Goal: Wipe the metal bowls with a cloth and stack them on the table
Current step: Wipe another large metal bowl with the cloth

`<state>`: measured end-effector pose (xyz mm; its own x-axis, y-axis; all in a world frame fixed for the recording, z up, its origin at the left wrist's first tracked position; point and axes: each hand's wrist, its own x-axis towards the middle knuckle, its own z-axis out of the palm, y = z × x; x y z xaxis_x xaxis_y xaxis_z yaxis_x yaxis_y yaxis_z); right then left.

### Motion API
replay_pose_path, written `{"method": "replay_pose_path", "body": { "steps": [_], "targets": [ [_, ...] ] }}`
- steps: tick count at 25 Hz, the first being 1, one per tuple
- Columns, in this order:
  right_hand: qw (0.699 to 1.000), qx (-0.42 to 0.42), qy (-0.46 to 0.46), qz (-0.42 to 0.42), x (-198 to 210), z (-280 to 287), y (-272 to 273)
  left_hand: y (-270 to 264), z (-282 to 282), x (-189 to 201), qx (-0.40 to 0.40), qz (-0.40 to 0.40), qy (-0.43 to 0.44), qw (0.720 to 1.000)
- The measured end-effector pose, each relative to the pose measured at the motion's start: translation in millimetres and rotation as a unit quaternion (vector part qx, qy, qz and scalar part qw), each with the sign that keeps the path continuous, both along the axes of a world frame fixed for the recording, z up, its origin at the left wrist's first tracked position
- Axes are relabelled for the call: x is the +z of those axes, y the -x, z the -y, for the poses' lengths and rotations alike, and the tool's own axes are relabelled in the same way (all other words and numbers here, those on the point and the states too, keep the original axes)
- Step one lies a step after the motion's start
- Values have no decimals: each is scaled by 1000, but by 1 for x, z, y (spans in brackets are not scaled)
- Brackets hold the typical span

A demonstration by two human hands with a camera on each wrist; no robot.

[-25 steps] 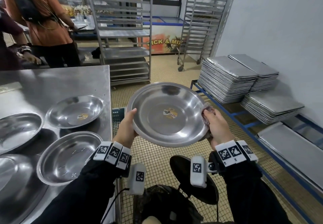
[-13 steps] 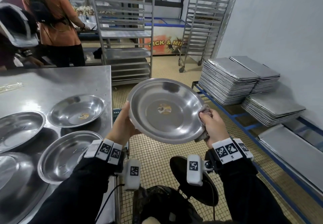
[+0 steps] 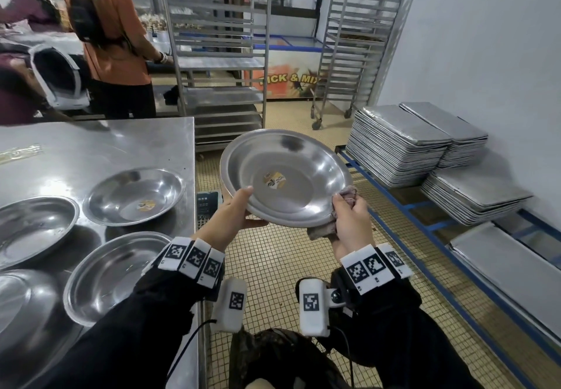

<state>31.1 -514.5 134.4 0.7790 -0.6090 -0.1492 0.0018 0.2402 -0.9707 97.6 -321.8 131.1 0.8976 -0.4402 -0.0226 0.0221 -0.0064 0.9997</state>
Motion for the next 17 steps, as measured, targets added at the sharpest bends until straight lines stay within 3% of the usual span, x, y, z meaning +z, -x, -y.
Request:
{"method": "replay_pose_path", "body": {
  "steps": [2,5,10,13,17],
  "targets": [
    [1000,-16,17,-14,4,2,-4,-7,0,2,-27,4,-5,1000],
    [999,-6,46,-19,16,17,-8,-20,-12,-1,-54,-16,128,990],
    [993,66,95,-22,25,34,-10,-27,-16,4,-14,-16,219,975],
    [996,44,77,-1,21,29,-8,-22,-10,2,49,-59,207,975],
    [999,16,43,29,12,11,-6,-7,7,4,50,-23,89,995]
  ]
}}
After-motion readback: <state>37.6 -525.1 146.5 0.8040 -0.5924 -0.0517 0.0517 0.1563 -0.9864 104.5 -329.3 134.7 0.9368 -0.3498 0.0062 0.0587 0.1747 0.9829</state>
